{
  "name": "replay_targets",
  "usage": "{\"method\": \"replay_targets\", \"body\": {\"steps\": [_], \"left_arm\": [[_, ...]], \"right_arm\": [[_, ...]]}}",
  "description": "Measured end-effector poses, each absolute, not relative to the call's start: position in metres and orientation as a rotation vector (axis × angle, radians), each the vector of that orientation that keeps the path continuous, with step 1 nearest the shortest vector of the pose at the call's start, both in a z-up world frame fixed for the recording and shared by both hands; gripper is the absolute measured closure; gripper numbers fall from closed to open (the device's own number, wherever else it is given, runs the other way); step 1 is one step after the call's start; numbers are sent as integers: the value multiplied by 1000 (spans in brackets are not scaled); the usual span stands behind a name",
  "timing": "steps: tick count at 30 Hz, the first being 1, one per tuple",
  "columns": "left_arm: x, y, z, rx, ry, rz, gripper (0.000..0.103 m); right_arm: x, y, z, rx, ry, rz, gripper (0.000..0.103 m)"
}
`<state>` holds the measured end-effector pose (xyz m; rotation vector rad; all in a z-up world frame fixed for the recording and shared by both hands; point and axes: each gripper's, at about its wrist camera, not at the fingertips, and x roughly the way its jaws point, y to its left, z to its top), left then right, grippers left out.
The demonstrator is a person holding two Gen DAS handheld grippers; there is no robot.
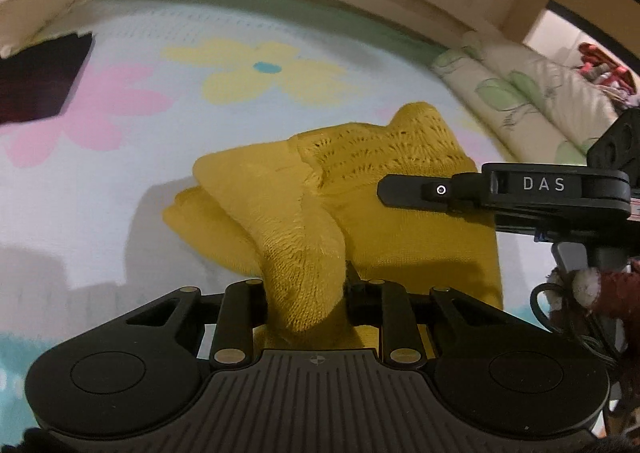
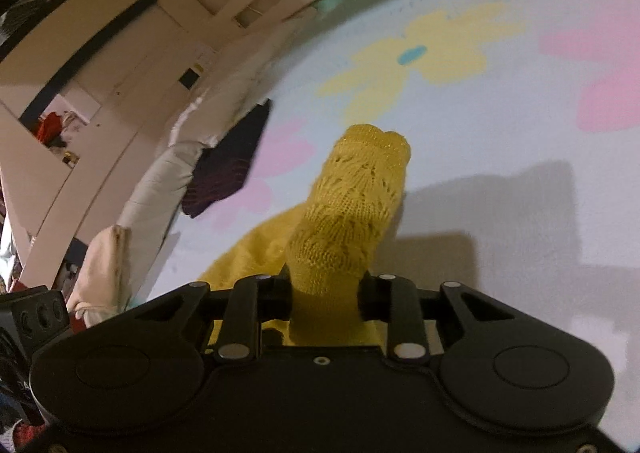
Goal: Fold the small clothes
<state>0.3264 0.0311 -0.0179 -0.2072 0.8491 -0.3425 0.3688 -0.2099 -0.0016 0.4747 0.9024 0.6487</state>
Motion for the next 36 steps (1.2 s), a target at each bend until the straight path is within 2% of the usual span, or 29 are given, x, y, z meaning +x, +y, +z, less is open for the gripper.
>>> {"method": "replay_targets", "body": {"steps": [8,12,14,16,17,19,20,22,26,28,29,30,33,34,35,36], "left_arm": [[264,10,14,-183,830,-398,78],[242,-4,1,-161,839,-404,77],[236,-7,-26,-171,919,-365,71],[236,-8,-62,-174,1063,-303,70],[234,-5,-83,-171,1121,-265,66],[222,6,-86,-217,1036,-276,65],[222,8,-82,-214,1041,-274,65],[220,11,-69,-190,1003,-275,66],[225,12,-45,-134,877,-243,66],[239,7,-42,-140,873,-244,65],[244,1,-45,-129,883,-244,64],[251,-6,-49,-107,894,-246,63],[258,-13,-67,-35,914,-230,63],[264,-16,-73,-16,916,-223,60],[268,-19,-79,6,916,-212,50],[269,-19,-83,19,916,-204,46]], "right_arm": [[308,-238,34,491,865,643,65],[274,-258,29,515,856,630,65],[266,-265,18,482,878,579,64],[268,-269,-7,397,956,497,58],[273,-271,-25,345,1022,421,47],[274,-277,-53,245,1083,291,44],[273,-284,-59,281,1068,294,36],[271,-295,-55,366,1053,280,35],[261,-289,-27,301,977,321,32],[251,-285,-19,307,959,361,20],[246,-282,-18,312,962,368,9],[242,-279,-20,313,971,371,3],[232,-263,-31,245,1019,373,0],[231,-256,-37,192,1039,366,0],[226,-253,-46,135,1057,353,0],[223,-248,-52,79,1077,337,0]]}}
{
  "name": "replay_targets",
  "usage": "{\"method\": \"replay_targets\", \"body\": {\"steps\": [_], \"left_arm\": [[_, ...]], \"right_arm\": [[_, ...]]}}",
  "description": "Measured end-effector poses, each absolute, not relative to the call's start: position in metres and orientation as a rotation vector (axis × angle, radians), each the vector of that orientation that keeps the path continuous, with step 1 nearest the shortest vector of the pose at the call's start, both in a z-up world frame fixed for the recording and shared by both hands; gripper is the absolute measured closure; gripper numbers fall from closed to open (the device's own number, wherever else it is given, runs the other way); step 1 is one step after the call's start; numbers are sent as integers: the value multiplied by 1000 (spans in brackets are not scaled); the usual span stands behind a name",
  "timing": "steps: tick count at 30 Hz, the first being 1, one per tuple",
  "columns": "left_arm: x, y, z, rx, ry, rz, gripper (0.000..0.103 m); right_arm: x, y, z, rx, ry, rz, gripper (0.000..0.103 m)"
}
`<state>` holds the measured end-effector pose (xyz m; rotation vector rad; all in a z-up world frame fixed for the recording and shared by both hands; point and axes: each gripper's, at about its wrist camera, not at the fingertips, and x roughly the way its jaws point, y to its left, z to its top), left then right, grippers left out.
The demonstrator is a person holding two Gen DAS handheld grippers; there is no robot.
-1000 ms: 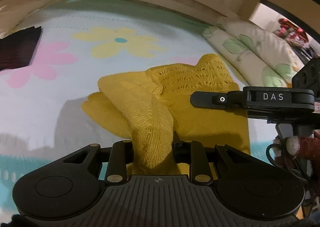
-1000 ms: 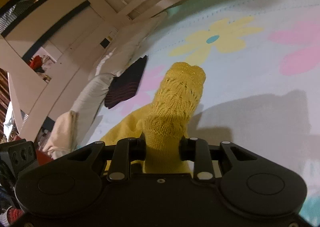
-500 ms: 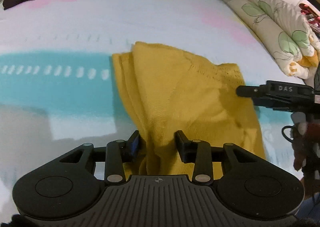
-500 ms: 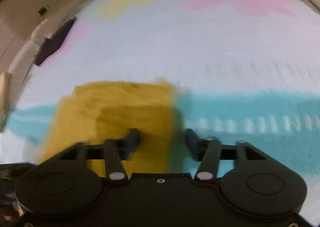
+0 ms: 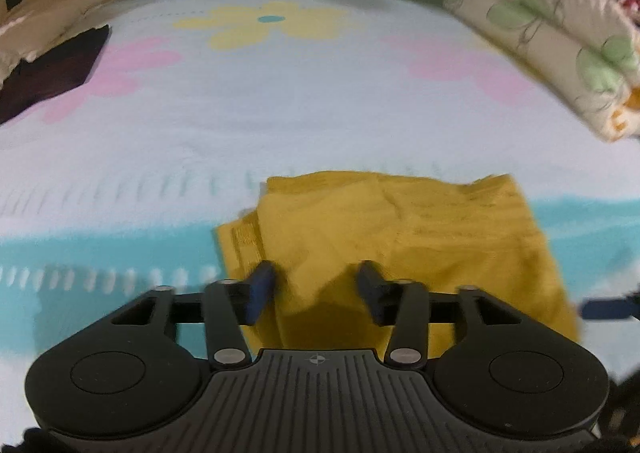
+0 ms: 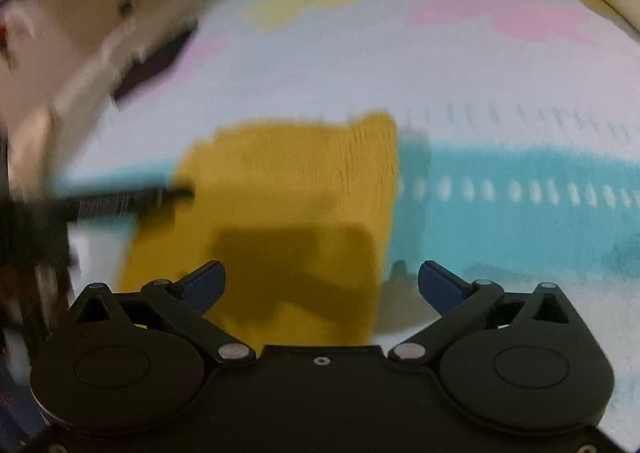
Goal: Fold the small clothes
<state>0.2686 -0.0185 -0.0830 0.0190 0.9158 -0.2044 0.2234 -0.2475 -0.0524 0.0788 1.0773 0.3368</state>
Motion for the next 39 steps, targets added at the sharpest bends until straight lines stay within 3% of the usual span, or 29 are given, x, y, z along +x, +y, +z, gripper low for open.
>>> {"method": "replay_targets", "body": {"steps": [3,6,14,21,30,39], "left_arm": [[274,-12,-90,-1,923,-164,20],[282,-2,-94,-77,957,-148,8],[244,15,-51,-155,822,-130,9],[183,18,-16,-59,633,-132,9],[142,20,-35,-29,713,-137,9],[110,23,-24,-42,667,-133,9]], "right_arm": [[225,-238,-73,-21,1109,326,0],[231,-240,-74,-11,1102,328,0],[227,-245,-68,22,1097,318,0],[184,-271,-36,130,913,235,0],[153,-269,-30,82,850,237,0],[140,-252,-15,119,790,301,0]]}}
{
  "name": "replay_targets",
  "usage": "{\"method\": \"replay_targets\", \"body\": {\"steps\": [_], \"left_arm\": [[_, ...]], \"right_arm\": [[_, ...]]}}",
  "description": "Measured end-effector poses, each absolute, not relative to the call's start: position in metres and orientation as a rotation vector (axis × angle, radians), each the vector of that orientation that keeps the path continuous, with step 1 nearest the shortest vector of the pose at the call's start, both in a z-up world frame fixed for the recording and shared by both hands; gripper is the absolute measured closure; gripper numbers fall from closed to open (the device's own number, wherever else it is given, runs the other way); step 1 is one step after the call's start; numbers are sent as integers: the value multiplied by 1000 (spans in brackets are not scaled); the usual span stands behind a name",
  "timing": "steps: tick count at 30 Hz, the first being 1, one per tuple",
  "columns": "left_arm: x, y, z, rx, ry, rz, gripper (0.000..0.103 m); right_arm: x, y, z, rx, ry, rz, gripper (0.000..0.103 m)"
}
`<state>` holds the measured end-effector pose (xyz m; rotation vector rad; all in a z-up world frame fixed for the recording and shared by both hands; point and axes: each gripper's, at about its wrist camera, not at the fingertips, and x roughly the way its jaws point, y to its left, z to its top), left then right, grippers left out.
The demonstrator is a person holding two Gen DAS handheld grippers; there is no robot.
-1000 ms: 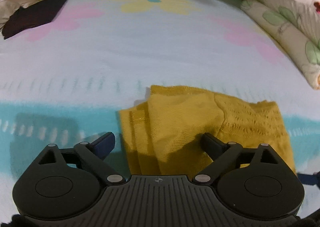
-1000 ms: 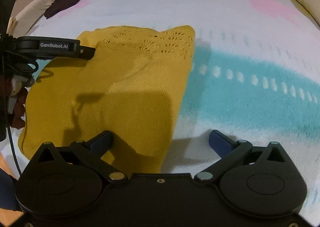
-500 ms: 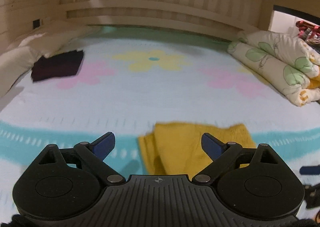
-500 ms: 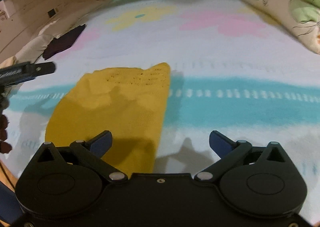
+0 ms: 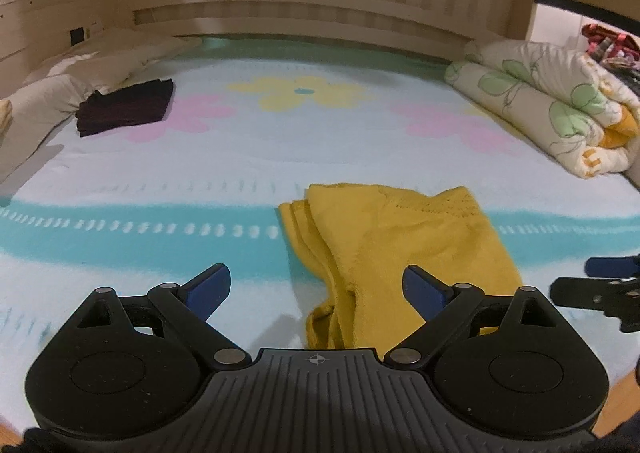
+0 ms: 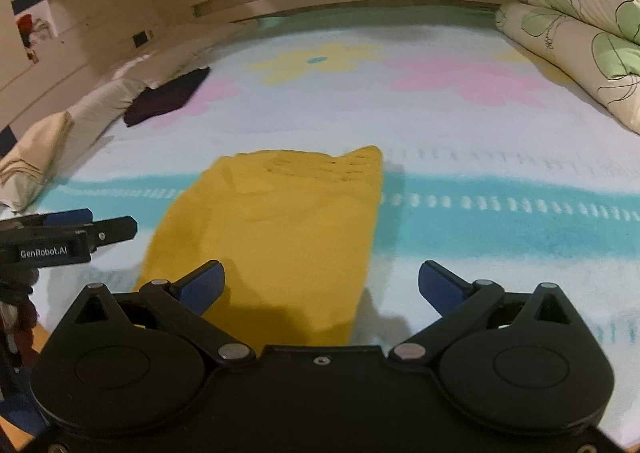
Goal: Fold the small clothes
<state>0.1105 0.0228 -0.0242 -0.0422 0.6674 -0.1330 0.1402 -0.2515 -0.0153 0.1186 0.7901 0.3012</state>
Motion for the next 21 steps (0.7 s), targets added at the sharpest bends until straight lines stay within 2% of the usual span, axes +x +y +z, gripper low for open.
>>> {"method": "replay_targets", "body": {"steps": [13,21], "left_arm": [[88,5,-19,17,618,-139,10],[83,-11,-24,95,646,-98,10]], "right_arm": [[114,-244,-6,112,750,266,1],[113,-253,-13,175,810,144,1]]}}
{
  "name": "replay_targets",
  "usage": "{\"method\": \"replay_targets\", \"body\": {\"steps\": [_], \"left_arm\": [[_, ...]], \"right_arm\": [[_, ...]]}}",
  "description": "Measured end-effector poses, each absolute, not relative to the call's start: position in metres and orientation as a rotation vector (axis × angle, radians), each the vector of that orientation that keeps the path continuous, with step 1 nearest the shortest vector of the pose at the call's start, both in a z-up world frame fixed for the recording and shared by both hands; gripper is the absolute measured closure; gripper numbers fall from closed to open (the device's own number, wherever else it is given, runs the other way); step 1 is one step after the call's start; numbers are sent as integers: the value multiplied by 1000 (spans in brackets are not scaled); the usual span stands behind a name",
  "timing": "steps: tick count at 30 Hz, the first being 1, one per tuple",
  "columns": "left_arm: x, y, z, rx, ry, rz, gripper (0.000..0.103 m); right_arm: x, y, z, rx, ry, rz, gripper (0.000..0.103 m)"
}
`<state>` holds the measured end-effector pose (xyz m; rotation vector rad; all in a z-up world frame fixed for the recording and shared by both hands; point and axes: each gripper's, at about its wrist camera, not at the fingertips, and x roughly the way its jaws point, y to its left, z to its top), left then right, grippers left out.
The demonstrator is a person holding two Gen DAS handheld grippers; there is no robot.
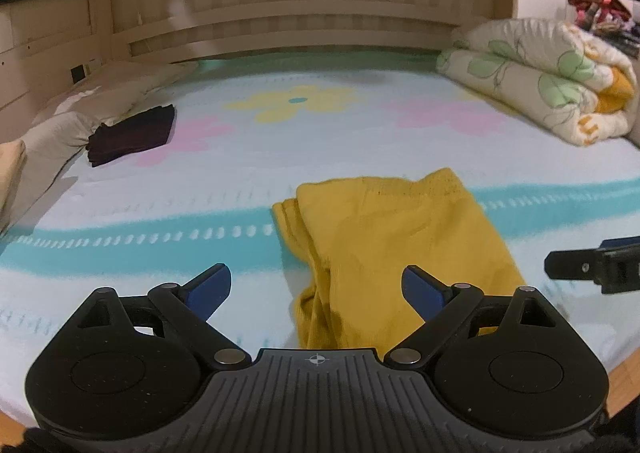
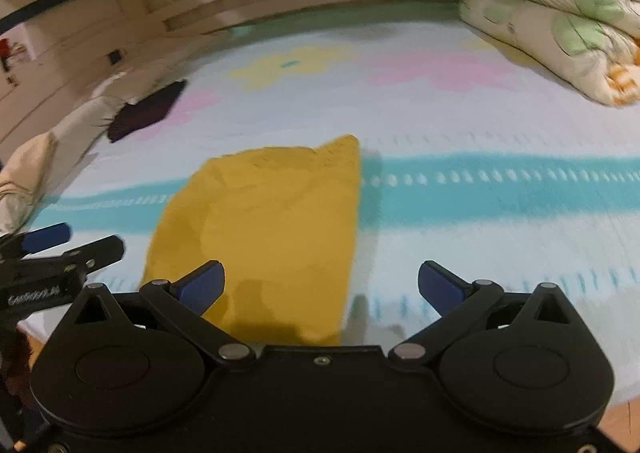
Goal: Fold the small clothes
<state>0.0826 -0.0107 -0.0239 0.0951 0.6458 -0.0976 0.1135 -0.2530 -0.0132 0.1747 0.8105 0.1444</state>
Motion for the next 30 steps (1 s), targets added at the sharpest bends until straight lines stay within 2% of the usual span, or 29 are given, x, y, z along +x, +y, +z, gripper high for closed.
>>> {"method": "replay_targets", "body": {"steps": [11,30], "left_arm": [[86,-4,-27,73,737,14,11],[85,-9,-29,73,765,4,11]], "right_arm": [[113,-254,-16,177,844,69,1],[113,-251,-19,161,854,74,1]]}}
